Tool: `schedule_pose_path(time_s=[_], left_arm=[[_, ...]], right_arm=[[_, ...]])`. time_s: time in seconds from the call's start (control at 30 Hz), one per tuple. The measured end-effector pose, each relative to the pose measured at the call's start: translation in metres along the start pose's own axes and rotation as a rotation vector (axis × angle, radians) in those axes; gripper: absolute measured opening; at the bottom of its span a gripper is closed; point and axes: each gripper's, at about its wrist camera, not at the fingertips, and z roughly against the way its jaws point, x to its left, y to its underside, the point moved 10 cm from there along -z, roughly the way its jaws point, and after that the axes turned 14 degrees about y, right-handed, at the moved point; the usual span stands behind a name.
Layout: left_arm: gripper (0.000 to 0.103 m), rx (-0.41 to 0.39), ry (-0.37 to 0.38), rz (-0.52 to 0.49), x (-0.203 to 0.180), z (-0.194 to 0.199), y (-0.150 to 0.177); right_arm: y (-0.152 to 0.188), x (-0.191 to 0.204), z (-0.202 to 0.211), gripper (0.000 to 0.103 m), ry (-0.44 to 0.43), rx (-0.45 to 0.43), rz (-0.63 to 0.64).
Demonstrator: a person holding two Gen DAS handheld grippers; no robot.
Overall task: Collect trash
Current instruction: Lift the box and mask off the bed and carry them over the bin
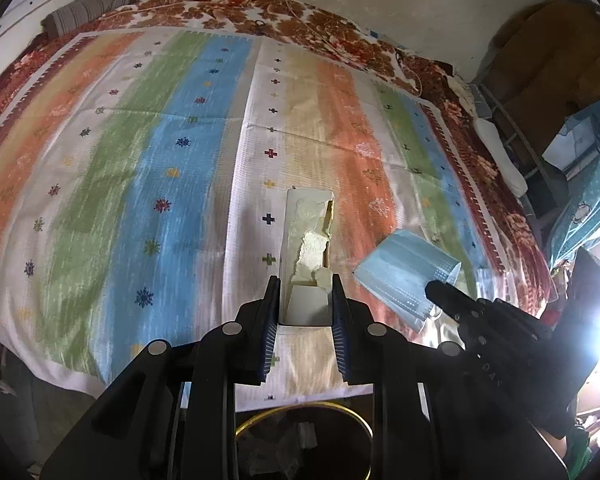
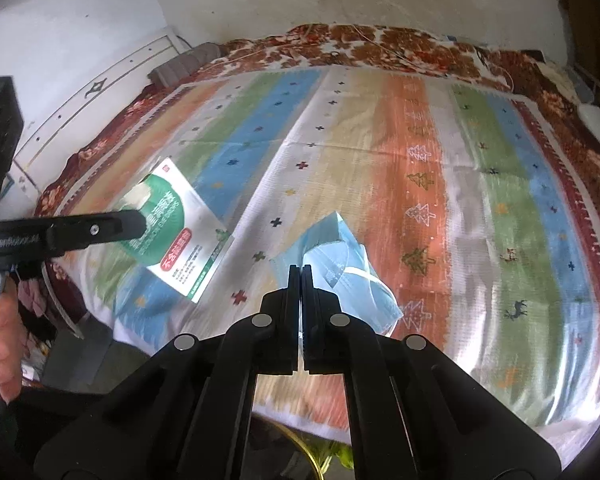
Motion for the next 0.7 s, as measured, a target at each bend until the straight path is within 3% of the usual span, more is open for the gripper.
schedule_pose_path(time_s=[0.7], left_arm=[[0.023, -0.033, 0.123, -0.089, -0.048, 0.055, 0.062]], right_arm=[[0.047, 0.025, 0.091, 0.0, -0.009, -0.06, 0.059]])
